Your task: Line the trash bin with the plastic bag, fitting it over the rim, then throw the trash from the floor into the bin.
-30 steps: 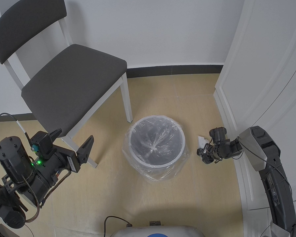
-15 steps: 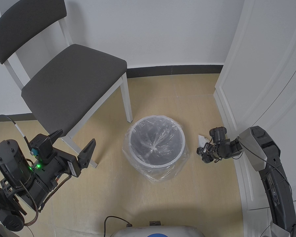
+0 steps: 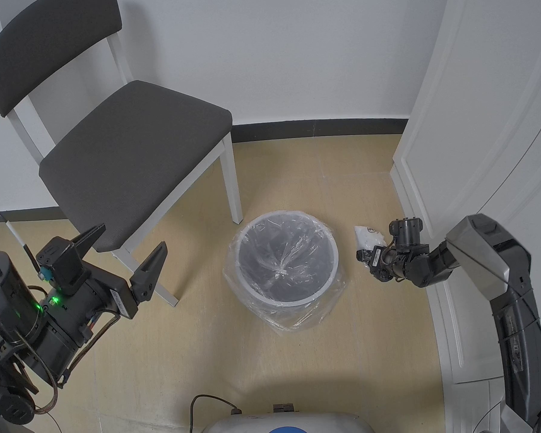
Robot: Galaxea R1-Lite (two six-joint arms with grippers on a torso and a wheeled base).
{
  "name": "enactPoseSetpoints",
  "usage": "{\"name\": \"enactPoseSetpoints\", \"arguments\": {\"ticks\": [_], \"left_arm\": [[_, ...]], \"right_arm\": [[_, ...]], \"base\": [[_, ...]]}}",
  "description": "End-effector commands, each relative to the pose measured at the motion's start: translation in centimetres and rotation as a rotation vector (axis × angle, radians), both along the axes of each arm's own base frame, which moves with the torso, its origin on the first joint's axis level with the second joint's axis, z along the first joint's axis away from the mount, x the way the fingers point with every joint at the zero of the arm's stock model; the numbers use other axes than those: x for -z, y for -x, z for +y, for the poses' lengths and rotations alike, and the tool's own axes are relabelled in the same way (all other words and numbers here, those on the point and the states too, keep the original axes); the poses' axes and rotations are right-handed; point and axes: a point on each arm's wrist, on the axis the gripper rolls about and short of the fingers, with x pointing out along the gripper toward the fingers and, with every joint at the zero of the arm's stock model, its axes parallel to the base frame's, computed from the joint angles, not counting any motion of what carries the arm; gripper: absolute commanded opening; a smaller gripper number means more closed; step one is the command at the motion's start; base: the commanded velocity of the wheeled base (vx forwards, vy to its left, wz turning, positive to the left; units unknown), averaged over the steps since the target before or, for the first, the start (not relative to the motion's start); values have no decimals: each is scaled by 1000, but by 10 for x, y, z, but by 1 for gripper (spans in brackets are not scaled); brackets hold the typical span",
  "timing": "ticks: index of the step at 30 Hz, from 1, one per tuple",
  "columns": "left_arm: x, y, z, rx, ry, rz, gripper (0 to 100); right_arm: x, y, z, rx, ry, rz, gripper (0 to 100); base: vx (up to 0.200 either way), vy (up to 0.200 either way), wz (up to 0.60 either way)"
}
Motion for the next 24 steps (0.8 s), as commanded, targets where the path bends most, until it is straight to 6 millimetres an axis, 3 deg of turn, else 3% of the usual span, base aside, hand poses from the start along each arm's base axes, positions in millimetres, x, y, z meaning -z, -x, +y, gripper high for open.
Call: {"name": "enactPoseSetpoints", "arguments": {"ticks": [1,2,3,7,9,16,24], "left_arm": [[-11,9,5,1,18,-57,100],[-12,9,5,1,18,-58,100],[-14,10,6,1,27,-69,100],[-17,13,8,4,34,-82,100],[-18,14,8,4,37,-88,100],[-18,14,8,4,37,-88,100],[-16,14,8,5,32,-80,100]], "right_arm": [[-84,30,10,-104,89,-106,0],[-85,31,10,-106,93,-106,0],[-101,39,8,-128,134,-123,0],[-128,56,7,-181,207,-150,0],[-150,74,6,-260,264,-175,0],[-175,106,3,-430,487,-213,0],[-190,123,6,-610,776,-264,0]], "base": [[0,0,0],[0,0,0],[0,0,0],[0,0,0],[0,0,0],[0,0,0],[0,0,0]]}}
